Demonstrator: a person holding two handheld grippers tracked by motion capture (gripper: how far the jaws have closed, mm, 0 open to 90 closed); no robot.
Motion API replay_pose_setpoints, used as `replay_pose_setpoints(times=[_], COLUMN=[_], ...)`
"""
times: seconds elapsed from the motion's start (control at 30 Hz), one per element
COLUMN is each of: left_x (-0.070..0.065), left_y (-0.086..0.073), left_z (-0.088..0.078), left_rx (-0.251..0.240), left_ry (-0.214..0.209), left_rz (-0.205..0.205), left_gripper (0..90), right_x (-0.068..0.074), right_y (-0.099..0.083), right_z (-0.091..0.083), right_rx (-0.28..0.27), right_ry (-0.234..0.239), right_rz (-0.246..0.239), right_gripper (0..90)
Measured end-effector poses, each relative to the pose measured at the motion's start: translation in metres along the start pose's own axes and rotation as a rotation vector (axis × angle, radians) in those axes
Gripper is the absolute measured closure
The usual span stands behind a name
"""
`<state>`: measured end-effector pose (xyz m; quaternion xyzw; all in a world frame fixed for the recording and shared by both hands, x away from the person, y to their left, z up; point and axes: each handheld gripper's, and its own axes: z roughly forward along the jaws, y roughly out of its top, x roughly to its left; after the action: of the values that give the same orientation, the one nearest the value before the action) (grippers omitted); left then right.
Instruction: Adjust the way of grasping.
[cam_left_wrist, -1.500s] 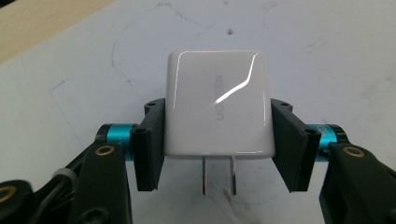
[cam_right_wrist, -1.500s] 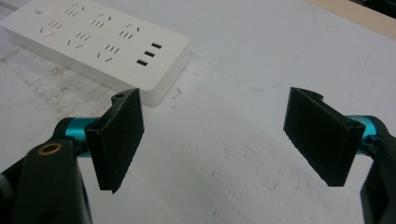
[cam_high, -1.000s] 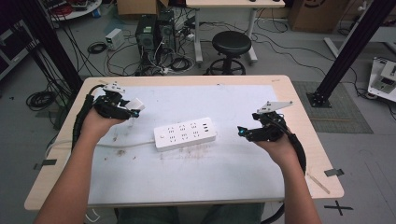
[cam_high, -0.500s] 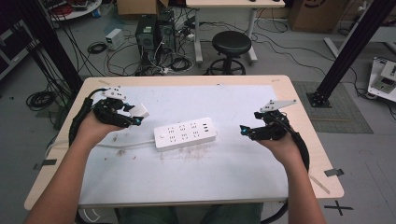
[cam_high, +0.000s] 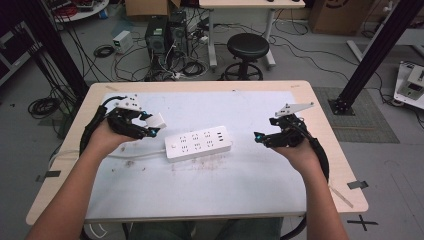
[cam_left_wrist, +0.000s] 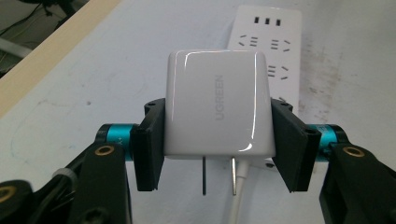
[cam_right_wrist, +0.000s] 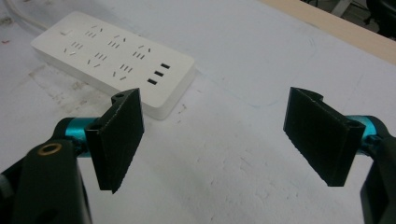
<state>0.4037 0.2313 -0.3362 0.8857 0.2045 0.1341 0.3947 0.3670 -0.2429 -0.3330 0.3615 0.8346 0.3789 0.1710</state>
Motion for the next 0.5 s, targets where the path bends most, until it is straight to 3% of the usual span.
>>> replay_pose_setpoints(times=[0.3, 0.33, 0.5], left_x=[-0.019, -0.024, -0.029], left_y=[0.009, 0.011, 0.013], left_z=[0.011, 0.017, 0.026], left_rx=[-0.024, -0.039, -0.056], left_ry=[-0.043, -0.056, -0.067], left_rz=[0.088, 0.103, 0.136], left_gripper=[42.5, 42.5, 42.5], right_x=[0.010, 0.019, 0.027], right_y=[0.013, 0.020, 0.028], right_z=[0.005, 0.010, 0.017], right_rx=[0.005, 0.005, 0.011], right_ry=[0.044, 0.079, 0.112], right_rz=[-0.018, -0.030, -0.045], right_gripper=[20.6, 20.6, 20.6])
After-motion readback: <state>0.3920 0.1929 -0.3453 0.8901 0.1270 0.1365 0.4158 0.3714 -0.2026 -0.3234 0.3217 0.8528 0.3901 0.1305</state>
